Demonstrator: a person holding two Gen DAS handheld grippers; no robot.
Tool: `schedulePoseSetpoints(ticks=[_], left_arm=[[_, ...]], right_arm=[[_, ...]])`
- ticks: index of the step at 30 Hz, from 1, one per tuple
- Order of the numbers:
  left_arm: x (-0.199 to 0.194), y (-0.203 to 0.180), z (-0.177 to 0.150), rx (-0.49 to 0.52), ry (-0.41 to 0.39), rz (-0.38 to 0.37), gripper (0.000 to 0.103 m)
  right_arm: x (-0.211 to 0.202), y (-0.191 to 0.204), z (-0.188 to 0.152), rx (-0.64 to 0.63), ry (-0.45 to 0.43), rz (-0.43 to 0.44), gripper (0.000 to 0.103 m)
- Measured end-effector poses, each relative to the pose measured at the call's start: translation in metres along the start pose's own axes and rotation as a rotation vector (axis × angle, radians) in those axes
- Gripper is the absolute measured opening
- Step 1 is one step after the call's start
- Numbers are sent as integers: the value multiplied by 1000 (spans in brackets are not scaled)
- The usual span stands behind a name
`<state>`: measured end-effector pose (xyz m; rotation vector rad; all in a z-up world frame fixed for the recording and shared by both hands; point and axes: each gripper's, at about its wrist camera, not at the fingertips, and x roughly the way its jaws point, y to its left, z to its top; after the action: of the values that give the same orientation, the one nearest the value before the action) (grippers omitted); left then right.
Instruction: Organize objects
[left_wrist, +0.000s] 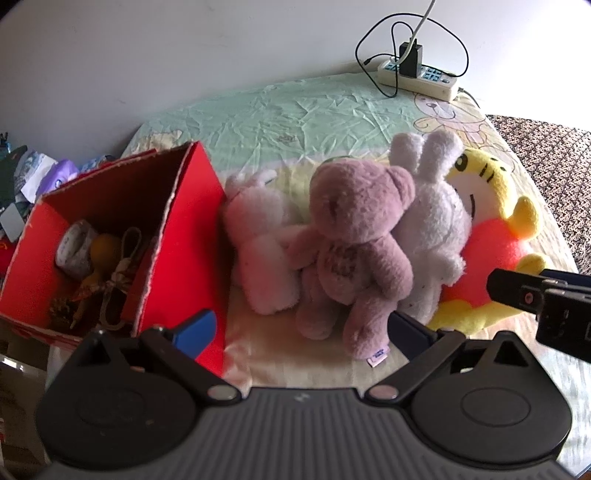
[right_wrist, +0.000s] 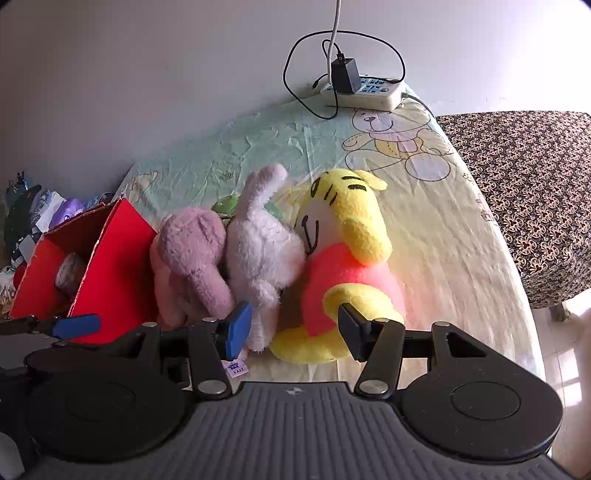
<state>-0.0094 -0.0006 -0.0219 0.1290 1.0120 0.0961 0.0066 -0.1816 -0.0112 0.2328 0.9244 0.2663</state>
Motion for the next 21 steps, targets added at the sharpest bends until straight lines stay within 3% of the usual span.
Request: schedulePoseSetpoints(ticks=[21], left_arm=[[3,0,3,27,4,29,100]], right_arm=[[7,2,5,16,2,11,57]])
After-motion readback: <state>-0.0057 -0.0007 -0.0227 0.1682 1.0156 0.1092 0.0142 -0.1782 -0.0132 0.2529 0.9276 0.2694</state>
